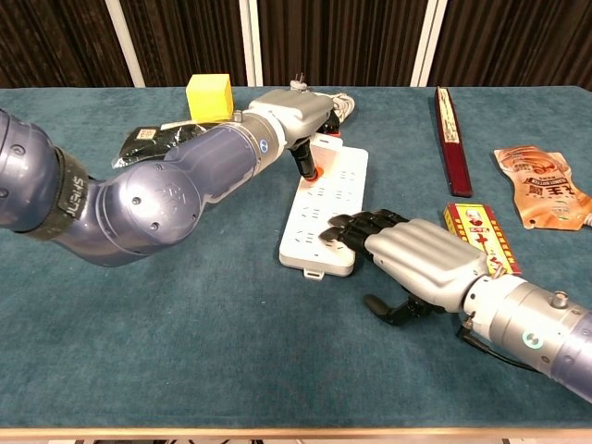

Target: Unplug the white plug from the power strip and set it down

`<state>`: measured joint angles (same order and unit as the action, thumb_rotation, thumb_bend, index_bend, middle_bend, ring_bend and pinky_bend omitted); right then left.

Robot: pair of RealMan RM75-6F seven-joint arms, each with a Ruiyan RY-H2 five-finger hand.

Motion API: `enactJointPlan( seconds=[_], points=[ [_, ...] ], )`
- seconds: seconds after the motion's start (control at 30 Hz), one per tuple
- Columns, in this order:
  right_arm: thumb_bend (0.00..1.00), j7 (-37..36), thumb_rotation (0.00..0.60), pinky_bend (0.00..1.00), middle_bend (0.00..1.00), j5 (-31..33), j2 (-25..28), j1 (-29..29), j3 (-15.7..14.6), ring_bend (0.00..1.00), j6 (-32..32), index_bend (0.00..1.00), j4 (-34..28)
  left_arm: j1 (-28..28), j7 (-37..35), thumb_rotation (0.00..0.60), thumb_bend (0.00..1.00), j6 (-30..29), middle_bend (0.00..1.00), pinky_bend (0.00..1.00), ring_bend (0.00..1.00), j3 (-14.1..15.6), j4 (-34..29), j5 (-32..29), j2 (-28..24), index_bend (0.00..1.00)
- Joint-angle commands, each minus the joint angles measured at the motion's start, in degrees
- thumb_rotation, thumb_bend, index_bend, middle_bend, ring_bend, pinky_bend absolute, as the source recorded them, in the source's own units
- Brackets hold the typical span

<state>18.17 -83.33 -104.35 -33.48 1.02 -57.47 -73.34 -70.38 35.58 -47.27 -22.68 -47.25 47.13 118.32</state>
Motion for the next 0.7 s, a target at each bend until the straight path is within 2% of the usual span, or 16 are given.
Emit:
enactJointPlan(
  seconds=[0.03,0.7],
  points=[
    [0.51,0.10,0.600,0.04,0.07,-0.01,-0.15,-0.03,-0.05,0.04,0.10,0.12,0.02,0.06,0.02,0.600,0.34,0.05,0.90,0.34,0.44,0.02,-0.10,-0.02,-0.03,0.83],
    [0.51,1.25,0.600,0.04,0.07,0.43,-1.07,-0.13,-0.12,0.04,0.84,0.12,0.23,0.15,-0.93,0.600,0.34,0.02,0.91,0.35,0.46,-0.22,-0.67,0.80,-0.58,0.84]
  ],
)
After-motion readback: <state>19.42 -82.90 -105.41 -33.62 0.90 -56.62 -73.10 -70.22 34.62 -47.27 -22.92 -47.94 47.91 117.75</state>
